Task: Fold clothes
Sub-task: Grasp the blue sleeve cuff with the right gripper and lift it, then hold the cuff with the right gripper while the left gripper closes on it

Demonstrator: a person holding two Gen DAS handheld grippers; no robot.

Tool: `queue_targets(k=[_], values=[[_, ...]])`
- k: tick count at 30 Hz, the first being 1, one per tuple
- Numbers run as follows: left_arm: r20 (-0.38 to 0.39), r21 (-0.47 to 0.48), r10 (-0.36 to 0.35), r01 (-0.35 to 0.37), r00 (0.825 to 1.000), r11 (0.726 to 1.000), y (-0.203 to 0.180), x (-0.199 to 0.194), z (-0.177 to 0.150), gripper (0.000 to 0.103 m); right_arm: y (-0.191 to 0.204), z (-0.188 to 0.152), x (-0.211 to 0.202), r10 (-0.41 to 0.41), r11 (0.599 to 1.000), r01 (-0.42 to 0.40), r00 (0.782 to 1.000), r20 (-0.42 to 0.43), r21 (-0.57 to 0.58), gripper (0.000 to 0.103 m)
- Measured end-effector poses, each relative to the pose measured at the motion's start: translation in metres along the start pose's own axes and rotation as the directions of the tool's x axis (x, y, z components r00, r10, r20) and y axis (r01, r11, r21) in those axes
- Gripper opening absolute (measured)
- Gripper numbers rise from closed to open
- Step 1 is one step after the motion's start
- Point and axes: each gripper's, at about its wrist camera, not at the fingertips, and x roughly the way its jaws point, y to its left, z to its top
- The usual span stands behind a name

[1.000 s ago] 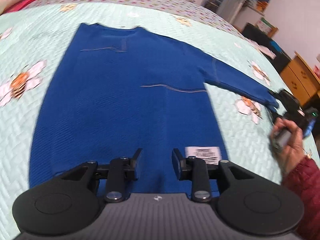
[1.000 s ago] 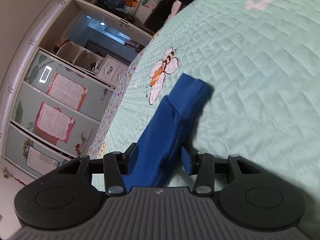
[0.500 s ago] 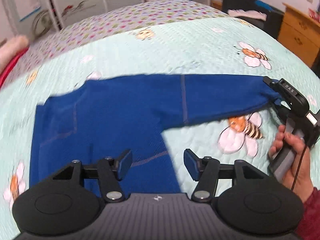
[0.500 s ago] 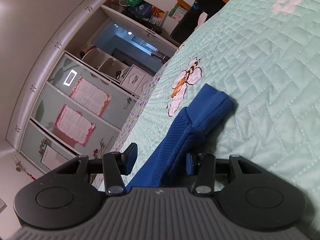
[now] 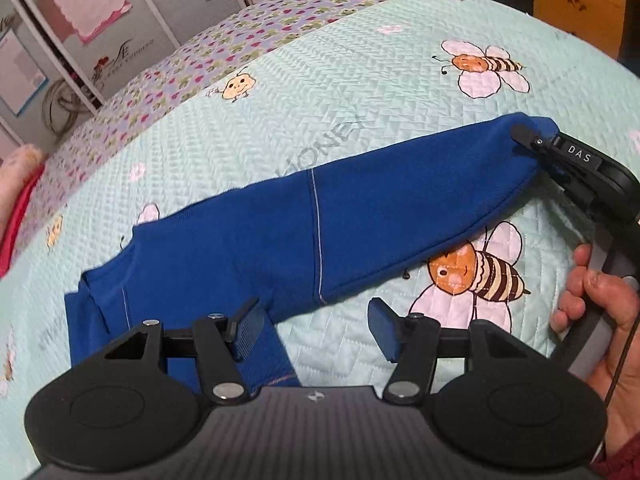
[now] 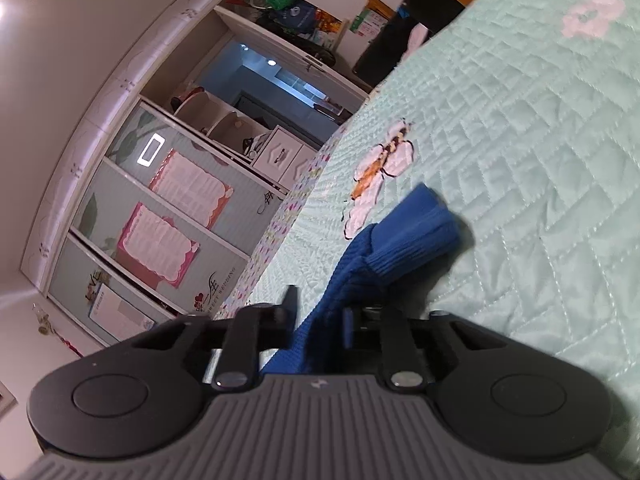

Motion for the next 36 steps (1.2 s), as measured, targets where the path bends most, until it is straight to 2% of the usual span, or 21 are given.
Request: queue_targets(k=[4,10,12,14,16,20,23,28,31,32,36], values=[[0.001,0.029,0.016,-0.016,1.0,0.999,-0.007,0.006,0.009,0.061,0.011,-0.001,-0.002,0.004,0.997,-0.004,1.0,0.002,-0.078,0.014],[-0.008,0.047,0.02,-0.019,1.0,0.999,-0.017,0.015,0.016,0.061,0.002,0.003,0.001,-0.01,1.0,0.009,1.0,-0.026,-0.014,0.014],[-0.009,0.045,0.012,-0.011,1.0,0.999,-0.018,0.015,0.018,0.061,0.004,0.002,0.001,-0.007,1.0,0.006,1.0,-0.029,-0.028,0.014],[0.014,0.026,-0.016,0.016,1.0,1.0,-0.016,0.01,0.021,0.061,0.008,0.001,0.001,-0.003,0.999,0.001,1.0,-0.031,-0.051,0.014],[0.053,-0.002,-0.076,0.076,0.996,0.997,-0.012,0.002,0.024,0.061,0.015,-0.001,-0.001,0.0,0.995,-0.003,1.0,-0.025,-0.1,0.014],[0.091,-0.004,-0.208,0.209,0.974,0.978,-0.017,-0.009,0.036,0.061,0.032,-0.007,-0.006,0.005,0.977,-0.007,1.0,-0.012,-0.212,0.014],[0.122,0.04,-0.232,0.229,0.965,0.973,-0.032,-0.013,0.047,0.061,0.038,-0.008,-0.007,-0.001,0.969,-0.003,1.0,-0.015,-0.247,0.016],[0.166,0.123,-0.23,0.211,0.959,0.97,-0.061,-0.017,0.079,0.061,0.034,-0.007,-0.004,-0.034,0.978,0.024,0.998,-0.046,-0.208,0.024],[0.191,0.228,-0.225,0.18,0.955,0.957,-0.081,-0.021,0.102,0.065,0.037,-0.009,-0.006,-0.033,0.975,0.023,0.999,-0.042,-0.221,0.026],[0.18,0.264,-0.226,0.174,0.957,0.949,-0.088,-0.017,0.109,0.069,0.038,-0.01,-0.007,-0.029,0.973,0.019,0.999,-0.039,-0.23,0.026],[0.105,0.389,-0.224,0.167,0.969,0.906,-0.114,0.004,0.135,0.07,0.043,-0.013,-0.01,-0.019,0.965,0.011,0.999,-0.027,-0.261,0.027]])
